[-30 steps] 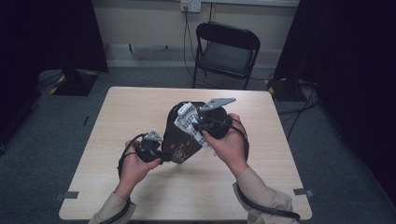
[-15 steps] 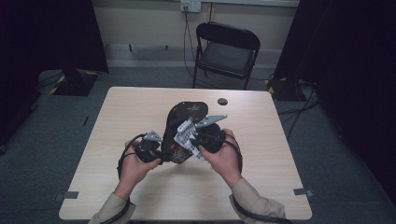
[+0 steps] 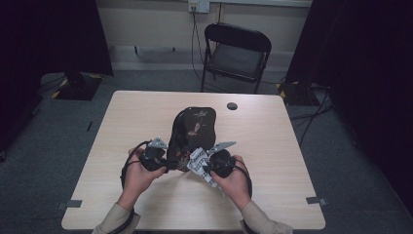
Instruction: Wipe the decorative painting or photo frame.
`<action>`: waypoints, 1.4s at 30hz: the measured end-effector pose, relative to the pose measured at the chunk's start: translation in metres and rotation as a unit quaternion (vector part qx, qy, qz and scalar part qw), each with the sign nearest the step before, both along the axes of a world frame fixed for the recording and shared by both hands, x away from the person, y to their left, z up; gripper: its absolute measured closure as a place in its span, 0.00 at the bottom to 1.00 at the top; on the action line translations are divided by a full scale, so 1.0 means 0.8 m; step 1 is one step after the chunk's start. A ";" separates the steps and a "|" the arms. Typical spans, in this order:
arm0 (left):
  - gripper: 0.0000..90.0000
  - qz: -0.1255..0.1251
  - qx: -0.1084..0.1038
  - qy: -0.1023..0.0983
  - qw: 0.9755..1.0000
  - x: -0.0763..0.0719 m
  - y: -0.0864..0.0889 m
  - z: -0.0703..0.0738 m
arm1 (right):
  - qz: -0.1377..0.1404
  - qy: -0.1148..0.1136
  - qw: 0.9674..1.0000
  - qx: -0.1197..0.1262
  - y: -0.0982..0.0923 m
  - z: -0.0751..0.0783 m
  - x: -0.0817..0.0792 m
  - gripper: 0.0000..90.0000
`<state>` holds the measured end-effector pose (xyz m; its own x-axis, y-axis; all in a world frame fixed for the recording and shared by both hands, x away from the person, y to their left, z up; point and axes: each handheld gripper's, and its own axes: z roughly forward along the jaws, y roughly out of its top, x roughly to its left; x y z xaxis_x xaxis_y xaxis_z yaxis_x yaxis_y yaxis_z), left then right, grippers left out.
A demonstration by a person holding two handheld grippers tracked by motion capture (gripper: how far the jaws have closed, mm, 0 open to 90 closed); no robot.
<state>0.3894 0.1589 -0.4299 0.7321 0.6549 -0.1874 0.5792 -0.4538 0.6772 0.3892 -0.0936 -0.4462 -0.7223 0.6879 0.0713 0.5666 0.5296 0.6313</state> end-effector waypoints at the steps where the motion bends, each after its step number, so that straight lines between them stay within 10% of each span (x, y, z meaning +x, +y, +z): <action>1: 0.87 0.000 0.000 0.000 1.000 0.000 0.000 0.000 | 0.000 0.009 1.000 -0.005 -0.002 -0.011 -0.002 0.90; 7: 0.87 0.001 -0.001 0.001 1.000 -0.002 0.002 0.001 | -0.003 0.021 1.000 -0.008 -0.007 -0.026 -0.006 0.90; 12: 0.87 0.004 0.003 0.004 1.000 -0.003 0.003 0.004 | -0.006 0.004 1.000 -0.005 -0.012 -0.002 -0.005 0.90; 27: 0.87 0.010 0.000 0.007 1.000 -0.004 -0.001 0.003 | 0.010 -0.112 0.993 0.020 0.011 0.181 0.011 0.90; 32: 0.87 0.005 0.007 0.008 1.000 -0.004 -0.001 0.003 | 0.014 -0.113 0.993 0.024 0.023 0.184 0.014 0.90; 42: 0.87 -0.001 0.008 0.006 1.000 -0.002 0.000 0.003 | 0.017 -0.078 0.997 0.013 0.025 0.125 0.012 0.90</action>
